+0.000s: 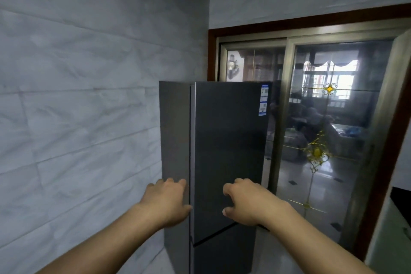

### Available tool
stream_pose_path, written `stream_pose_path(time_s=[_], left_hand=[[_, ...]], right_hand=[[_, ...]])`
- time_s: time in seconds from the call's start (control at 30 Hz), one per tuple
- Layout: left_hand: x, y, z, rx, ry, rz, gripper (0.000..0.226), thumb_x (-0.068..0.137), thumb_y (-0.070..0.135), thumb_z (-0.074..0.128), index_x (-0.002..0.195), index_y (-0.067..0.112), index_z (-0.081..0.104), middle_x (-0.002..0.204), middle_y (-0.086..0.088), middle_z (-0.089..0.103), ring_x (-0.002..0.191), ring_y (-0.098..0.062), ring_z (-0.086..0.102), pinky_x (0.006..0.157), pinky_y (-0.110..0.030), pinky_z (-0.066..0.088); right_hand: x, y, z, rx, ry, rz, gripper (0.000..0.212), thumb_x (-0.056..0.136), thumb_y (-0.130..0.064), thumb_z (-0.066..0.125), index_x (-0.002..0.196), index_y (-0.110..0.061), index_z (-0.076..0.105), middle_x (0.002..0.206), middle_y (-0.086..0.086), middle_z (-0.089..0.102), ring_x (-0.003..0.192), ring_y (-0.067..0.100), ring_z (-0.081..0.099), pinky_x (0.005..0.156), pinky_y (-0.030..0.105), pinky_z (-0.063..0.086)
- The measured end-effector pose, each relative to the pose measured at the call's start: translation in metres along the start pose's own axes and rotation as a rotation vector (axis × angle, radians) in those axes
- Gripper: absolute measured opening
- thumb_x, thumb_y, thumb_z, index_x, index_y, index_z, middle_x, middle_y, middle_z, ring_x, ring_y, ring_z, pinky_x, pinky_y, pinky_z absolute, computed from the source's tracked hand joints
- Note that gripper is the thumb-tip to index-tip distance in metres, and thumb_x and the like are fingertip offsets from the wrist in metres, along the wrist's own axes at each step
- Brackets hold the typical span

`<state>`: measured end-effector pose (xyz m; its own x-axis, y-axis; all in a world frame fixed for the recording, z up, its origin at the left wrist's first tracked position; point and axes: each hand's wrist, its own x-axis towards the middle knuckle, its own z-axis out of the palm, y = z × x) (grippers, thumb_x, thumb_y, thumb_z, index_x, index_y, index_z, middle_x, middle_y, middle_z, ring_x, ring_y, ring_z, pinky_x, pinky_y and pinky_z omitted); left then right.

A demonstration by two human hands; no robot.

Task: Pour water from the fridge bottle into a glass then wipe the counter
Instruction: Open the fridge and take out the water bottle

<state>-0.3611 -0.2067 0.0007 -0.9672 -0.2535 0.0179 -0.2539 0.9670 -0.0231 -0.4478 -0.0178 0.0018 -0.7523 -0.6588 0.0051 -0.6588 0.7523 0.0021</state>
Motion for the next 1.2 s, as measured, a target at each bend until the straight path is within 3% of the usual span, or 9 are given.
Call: stream_pose_path(time_s=[0.4, 0.57, 0.73, 0.9, 1.03, 1.2], left_hand=[[0.154, -0.014, 0.008, -0.038, 0.075, -0.063, 0.055, 0.094, 0.055, 0.053, 0.139, 0.025, 0.044, 0.137, -0.007, 0.056, 0.121, -0.027, 0.055, 0.099, -0.041, 0.050], [0.225, -0.046, 0.017, -0.149, 0.172, 0.005, 0.048, 0.095, 0.052, 0.055, 0.134, 0.025, 0.046, 0.130, -0.004, 0.058, 0.111, -0.023, 0.061, 0.089, -0.035, 0.054], [0.316, -0.081, 0.026, -0.508, 0.346, 0.105, 0.047, 0.092, 0.049, 0.062, 0.132, 0.027, 0.048, 0.124, 0.004, 0.060, 0.103, -0.010, 0.060, 0.086, -0.029, 0.056], [0.399, -0.088, 0.041, -0.868, 0.373, 0.213, 0.046, 0.090, 0.037, 0.072, 0.129, 0.027, 0.049, 0.117, 0.013, 0.053, 0.105, -0.002, 0.054, 0.077, -0.008, 0.042], [0.440, -0.081, 0.066, -0.997, 0.368, 0.218, 0.037, 0.084, 0.029, 0.072, 0.116, 0.025, 0.054, 0.111, 0.003, 0.061, 0.098, -0.010, 0.064, 0.075, -0.021, 0.053], [0.477, -0.076, 0.089, -1.050, 0.400, 0.156, 0.037, 0.074, 0.042, 0.067, 0.106, 0.029, 0.057, 0.102, 0.003, 0.062, 0.091, -0.012, 0.064, 0.067, -0.023, 0.053]], right_hand=[[0.159, 0.058, 0.006, 0.085, 0.069, -0.132, 0.044, 0.094, -0.047, 0.058, 0.132, -0.025, 0.050, 0.120, 0.001, 0.051, 0.109, 0.020, 0.050, 0.090, 0.037, 0.050], [0.229, 0.056, 0.018, 0.140, 0.220, -0.175, 0.033, 0.094, -0.046, 0.057, 0.119, -0.025, 0.055, 0.107, -0.004, 0.049, 0.097, 0.014, 0.048, 0.082, 0.035, 0.052], [0.300, 0.058, 0.017, 0.199, 0.543, -0.215, 0.026, 0.094, -0.040, 0.058, 0.116, -0.026, 0.057, 0.112, -0.009, 0.049, 0.102, 0.006, 0.047, 0.086, 0.026, 0.050], [0.367, 0.059, 0.004, -0.004, 0.769, -0.271, 0.023, 0.088, -0.027, 0.064, 0.108, -0.016, 0.064, 0.113, 0.001, 0.057, 0.111, 0.016, 0.049, 0.093, 0.034, 0.047], [0.407, 0.059, -0.005, -0.254, 0.744, -0.403, 0.028, 0.082, -0.020, 0.066, 0.108, -0.011, 0.066, 0.123, 0.014, 0.060, 0.129, 0.034, 0.046, 0.112, 0.051, 0.033], [0.450, 0.071, -0.012, -0.573, 0.645, -0.442, 0.026, 0.091, -0.032, 0.056, 0.105, -0.015, 0.070, 0.125, 0.011, 0.064, 0.144, 0.034, 0.032, 0.119, 0.061, 0.008]])
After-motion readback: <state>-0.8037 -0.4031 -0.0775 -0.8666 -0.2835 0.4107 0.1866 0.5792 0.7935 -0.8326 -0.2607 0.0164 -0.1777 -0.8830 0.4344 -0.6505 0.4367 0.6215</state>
